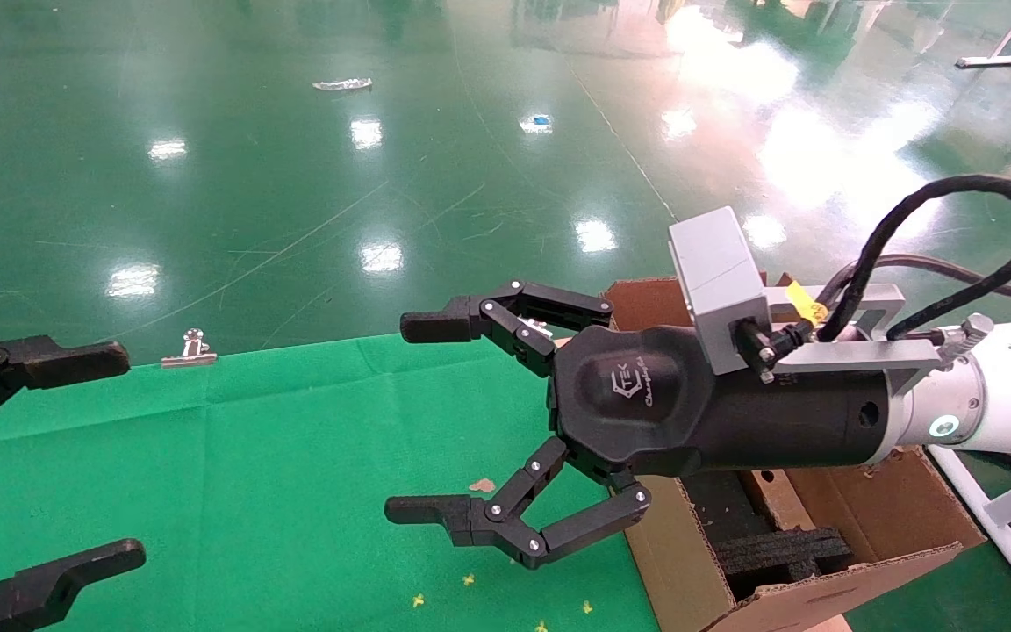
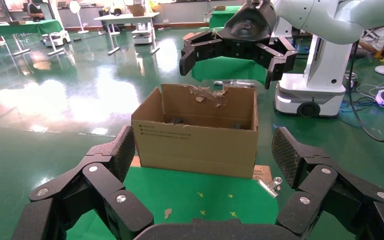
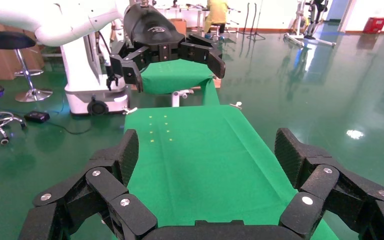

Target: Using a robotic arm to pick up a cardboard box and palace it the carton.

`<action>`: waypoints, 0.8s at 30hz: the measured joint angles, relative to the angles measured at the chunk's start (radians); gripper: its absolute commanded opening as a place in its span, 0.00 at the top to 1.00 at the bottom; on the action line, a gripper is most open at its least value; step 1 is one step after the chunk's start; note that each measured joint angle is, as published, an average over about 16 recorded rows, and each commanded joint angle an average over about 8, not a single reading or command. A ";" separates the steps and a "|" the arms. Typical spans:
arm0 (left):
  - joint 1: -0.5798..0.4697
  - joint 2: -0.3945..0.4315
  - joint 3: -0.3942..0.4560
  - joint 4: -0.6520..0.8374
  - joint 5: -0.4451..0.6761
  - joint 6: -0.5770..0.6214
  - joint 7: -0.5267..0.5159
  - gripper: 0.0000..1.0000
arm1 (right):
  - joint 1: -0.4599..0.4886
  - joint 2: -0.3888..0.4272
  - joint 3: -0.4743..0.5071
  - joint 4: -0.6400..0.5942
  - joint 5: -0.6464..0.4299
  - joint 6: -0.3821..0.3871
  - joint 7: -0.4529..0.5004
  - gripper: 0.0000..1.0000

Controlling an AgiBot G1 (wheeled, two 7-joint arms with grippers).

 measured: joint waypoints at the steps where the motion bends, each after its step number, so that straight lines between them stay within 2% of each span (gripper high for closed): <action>1: 0.000 0.000 0.000 0.000 0.000 0.000 0.000 0.00 | 0.000 0.000 0.000 0.000 0.000 0.000 0.000 0.00; 24: 0.000 0.000 0.000 0.000 0.000 0.000 0.000 0.00 | 0.002 0.000 -0.002 -0.001 -0.001 0.001 0.001 0.00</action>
